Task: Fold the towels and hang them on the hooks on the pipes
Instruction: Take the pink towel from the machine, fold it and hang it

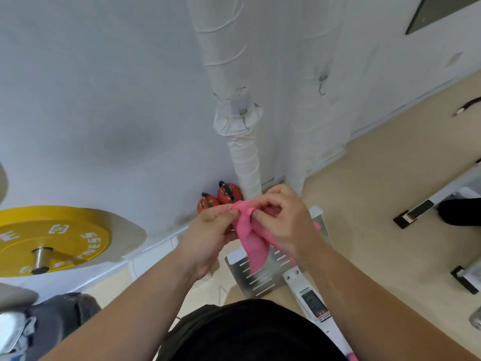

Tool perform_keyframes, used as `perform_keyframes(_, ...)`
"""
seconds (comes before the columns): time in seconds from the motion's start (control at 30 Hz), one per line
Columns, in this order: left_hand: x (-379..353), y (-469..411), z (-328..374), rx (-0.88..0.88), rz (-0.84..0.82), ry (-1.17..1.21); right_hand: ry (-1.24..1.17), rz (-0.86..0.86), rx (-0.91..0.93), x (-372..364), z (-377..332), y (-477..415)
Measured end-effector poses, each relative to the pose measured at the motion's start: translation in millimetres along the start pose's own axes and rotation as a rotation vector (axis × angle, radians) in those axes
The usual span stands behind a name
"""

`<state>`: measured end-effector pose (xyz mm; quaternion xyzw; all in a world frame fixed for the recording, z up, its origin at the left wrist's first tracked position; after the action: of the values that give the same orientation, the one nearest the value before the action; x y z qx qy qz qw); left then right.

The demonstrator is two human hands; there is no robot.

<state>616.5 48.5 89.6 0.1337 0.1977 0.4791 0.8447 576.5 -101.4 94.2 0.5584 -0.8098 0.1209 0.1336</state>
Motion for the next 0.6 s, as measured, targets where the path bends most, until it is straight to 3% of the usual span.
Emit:
perform_keyframes(0.17, -8.8, -3.0, 3.6, -0.056, 0.015, -0.203, 0.140, -0.129, 0.202, 12.9, -17.2, 1.4)
perform_keyframes(0.3, -18.9, -0.5, 1.4, -0.036, -0.010, -0.234, 0.012, -0.097, 0.100, 21.8, -13.9, 0.7)
perform_keyframes(0.6, -38.4, 5.0, 7.1, -0.068, -0.180, -0.247, 0.090, -0.045, 0.124, 29.2, -13.3, 2.4)
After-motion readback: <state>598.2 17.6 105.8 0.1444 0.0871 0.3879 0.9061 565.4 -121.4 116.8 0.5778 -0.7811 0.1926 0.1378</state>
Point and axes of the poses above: each hand's wrist, its own y-axis away from the middle knuckle, its own x-axis out of the back of the hand, z = x × y, the point moved 7 cm from there along -y, towards the middle knuckle, and after that the axes turned 6 degrees about y, right-handed, at the moved point
